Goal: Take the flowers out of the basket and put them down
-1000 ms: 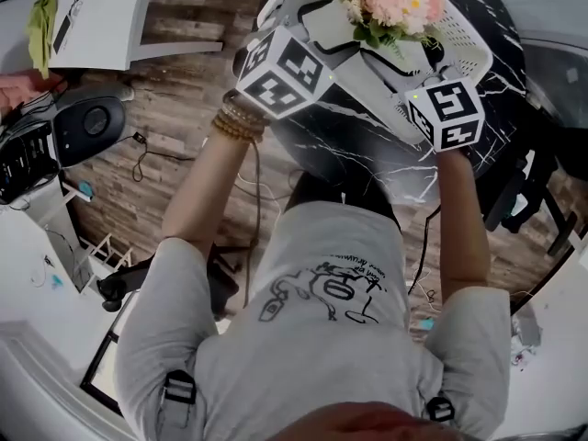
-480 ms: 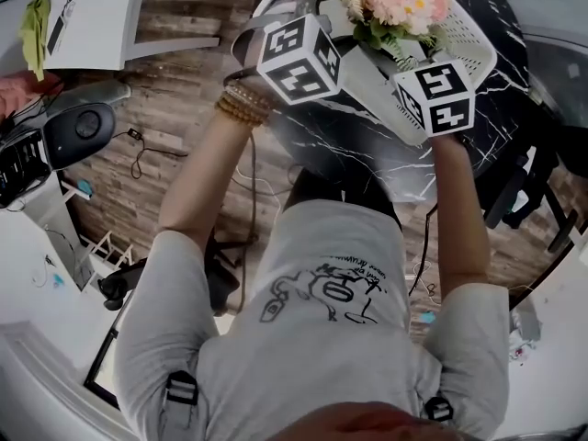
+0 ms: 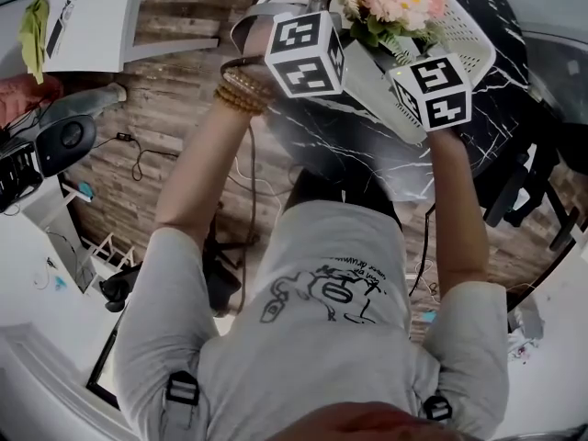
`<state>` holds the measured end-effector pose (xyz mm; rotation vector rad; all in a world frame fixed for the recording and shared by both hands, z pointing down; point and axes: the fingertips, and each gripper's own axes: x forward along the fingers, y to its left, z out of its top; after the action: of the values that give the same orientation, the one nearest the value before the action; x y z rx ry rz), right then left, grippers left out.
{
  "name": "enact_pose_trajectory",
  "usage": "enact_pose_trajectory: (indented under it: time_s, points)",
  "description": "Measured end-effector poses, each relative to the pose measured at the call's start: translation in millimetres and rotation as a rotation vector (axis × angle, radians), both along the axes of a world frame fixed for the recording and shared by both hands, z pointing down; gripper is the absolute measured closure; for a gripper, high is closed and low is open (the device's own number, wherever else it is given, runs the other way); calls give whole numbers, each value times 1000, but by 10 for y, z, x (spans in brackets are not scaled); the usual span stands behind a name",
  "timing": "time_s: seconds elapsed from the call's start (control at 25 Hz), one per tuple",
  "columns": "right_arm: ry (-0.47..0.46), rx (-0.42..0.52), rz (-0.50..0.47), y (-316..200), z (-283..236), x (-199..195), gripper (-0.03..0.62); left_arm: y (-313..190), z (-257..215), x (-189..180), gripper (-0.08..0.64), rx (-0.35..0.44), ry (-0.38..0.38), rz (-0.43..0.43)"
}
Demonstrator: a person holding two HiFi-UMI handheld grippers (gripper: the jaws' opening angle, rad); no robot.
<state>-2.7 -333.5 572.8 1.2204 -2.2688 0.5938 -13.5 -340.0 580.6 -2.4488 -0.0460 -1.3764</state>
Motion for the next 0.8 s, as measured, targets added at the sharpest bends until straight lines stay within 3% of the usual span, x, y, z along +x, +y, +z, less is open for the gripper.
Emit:
enact_pose_trajectory:
  time_s: [0.24, 0.8]
  points:
    - [1, 6, -2, -5, 8, 5, 290, 50, 25, 11, 354, 8, -17, 26]
    - [-16, 69, 8, 6, -258, 34, 293, 64, -241, 42, 356, 49, -8, 42]
